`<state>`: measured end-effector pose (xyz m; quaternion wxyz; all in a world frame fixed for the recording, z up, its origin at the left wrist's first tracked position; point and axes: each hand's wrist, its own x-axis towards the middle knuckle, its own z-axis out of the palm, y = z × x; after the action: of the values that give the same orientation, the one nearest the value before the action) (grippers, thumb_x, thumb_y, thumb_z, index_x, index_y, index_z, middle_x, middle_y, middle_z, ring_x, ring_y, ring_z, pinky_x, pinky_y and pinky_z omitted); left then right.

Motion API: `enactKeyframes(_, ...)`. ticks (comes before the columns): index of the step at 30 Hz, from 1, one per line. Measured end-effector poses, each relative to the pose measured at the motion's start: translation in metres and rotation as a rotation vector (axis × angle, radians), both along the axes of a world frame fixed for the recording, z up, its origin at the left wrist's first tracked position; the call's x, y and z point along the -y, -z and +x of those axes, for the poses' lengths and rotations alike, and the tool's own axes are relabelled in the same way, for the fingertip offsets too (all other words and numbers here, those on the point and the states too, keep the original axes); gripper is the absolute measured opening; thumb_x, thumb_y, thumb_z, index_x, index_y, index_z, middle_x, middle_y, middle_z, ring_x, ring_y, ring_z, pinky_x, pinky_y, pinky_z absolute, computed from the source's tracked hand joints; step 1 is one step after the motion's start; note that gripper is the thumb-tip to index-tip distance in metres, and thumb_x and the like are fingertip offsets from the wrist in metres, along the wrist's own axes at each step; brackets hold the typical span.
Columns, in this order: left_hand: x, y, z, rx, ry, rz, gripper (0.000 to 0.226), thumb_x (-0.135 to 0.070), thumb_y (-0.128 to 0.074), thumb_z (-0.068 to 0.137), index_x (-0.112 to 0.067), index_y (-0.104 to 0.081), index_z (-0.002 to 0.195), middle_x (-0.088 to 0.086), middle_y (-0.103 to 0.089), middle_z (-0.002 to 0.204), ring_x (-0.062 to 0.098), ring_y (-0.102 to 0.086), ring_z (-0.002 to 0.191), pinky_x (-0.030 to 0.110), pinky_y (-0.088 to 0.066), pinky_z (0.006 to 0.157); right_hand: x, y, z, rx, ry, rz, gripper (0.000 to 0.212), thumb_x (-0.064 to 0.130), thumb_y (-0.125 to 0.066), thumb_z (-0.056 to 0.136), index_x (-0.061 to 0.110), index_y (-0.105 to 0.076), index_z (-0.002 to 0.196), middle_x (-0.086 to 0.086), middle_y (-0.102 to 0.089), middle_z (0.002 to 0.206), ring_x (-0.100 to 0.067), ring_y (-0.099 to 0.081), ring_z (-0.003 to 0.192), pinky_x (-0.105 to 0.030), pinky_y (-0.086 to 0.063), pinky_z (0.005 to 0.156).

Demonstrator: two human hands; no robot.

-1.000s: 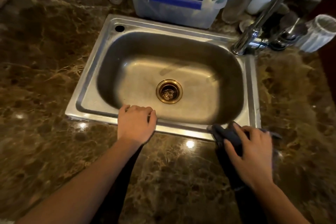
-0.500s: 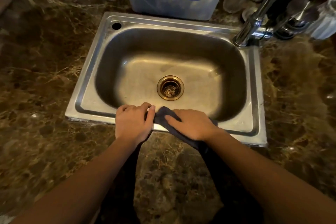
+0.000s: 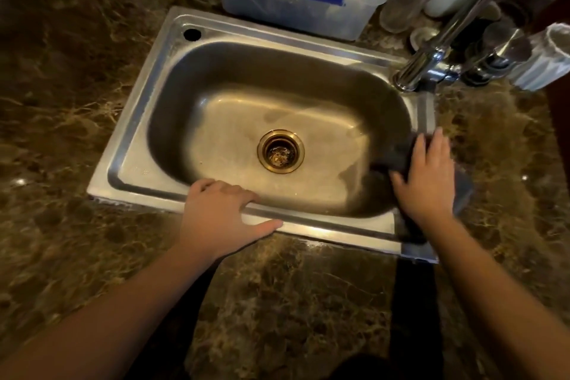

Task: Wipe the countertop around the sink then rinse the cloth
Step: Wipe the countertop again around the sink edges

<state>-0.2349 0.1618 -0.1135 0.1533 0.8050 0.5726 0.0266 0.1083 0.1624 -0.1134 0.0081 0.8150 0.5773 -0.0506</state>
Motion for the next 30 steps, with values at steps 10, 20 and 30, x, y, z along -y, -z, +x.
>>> enactKeyframes(10,-0.001,-0.003,0.001,0.05,0.053,-0.017,0.082,-0.096,-0.03,0.064,-0.038,-0.073,0.102,-0.016,-0.072,0.102,0.01,-0.063,0.1,0.036,-0.038,0.096,0.039,-0.009,-0.016,-0.09,0.121,0.096,0.068,0.01,-0.058,0.088,-0.003,-0.026,0.147,-0.03,-0.014,0.156,-0.045,-0.015,0.143,-0.054,-0.022,0.113)
enactKeyframes(20,-0.001,-0.004,0.001,0.042,0.041,-0.03,0.088,-0.098,-0.022,0.063,-0.038,-0.07,0.105,-0.017,-0.07,0.105,0.009,-0.061,0.103,0.037,-0.038,0.097,-0.026,-0.004,0.023,-0.087,0.151,0.183,0.059,0.013,-0.052,0.092,0.0,-0.029,0.145,-0.026,-0.022,0.155,-0.039,-0.019,0.144,-0.054,-0.02,0.116)
enactKeyframes(30,0.001,-0.002,0.003,0.019,0.031,0.017,0.086,-0.096,-0.025,0.066,-0.032,-0.074,0.098,-0.013,-0.073,0.096,0.012,-0.064,0.095,0.038,-0.04,0.093,0.062,-0.005,-0.001,-0.234,0.118,0.234,0.063,0.0,-0.052,0.087,0.007,-0.032,0.146,-0.017,-0.025,0.156,-0.032,-0.02,0.145,-0.046,-0.012,0.117)
